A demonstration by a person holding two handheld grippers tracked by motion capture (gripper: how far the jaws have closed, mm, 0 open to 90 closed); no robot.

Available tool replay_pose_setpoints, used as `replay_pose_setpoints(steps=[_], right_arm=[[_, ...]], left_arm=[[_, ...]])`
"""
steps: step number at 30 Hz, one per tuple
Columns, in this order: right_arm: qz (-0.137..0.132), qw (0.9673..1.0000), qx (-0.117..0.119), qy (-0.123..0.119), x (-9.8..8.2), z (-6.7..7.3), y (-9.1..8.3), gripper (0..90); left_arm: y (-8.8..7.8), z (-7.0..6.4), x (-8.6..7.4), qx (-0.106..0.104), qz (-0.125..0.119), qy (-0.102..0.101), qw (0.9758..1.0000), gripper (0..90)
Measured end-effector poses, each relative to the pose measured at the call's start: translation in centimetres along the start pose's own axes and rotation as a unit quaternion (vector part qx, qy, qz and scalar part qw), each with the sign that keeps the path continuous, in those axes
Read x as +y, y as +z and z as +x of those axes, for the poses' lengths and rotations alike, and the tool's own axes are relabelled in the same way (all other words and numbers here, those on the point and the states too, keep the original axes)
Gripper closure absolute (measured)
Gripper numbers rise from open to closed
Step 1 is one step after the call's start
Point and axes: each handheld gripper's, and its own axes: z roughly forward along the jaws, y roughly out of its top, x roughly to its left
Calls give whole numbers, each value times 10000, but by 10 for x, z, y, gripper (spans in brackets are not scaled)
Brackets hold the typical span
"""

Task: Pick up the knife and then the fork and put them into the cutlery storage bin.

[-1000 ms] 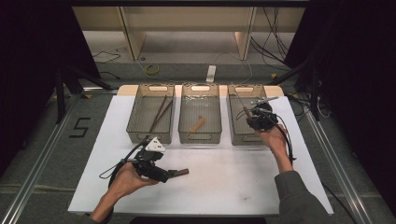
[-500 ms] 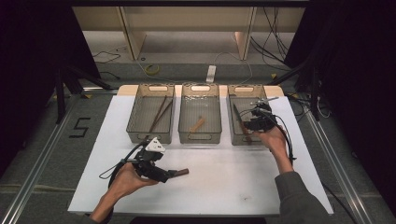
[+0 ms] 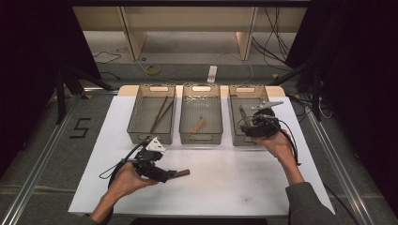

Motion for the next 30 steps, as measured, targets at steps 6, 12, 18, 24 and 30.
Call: replay_pose_setpoints(steps=[6, 12, 18, 24, 30], right_arm=[[-386, 9988, 259, -175, -10, 22, -18, 363], [-615, 9956, 680, -200, -27, 38, -26, 339], [-776, 9924, 903, -300, -41, 53, -33, 308], [-848, 9903, 1072, -246, -57, 63, -32, 297], [-918, 9887, 1168, -226, -68, 68, -35, 292]], left_arm=[[0, 1, 0, 1, 56, -20, 10000, 165], [6, 0, 0, 23, 211, 8, 9998, 172], [8, 2, 0, 27, 389, 27, 9992, 174], [10, 1, 0, 1, 492, 34, 9988, 186], [12, 1, -1, -27, 658, 53, 9978, 198]])
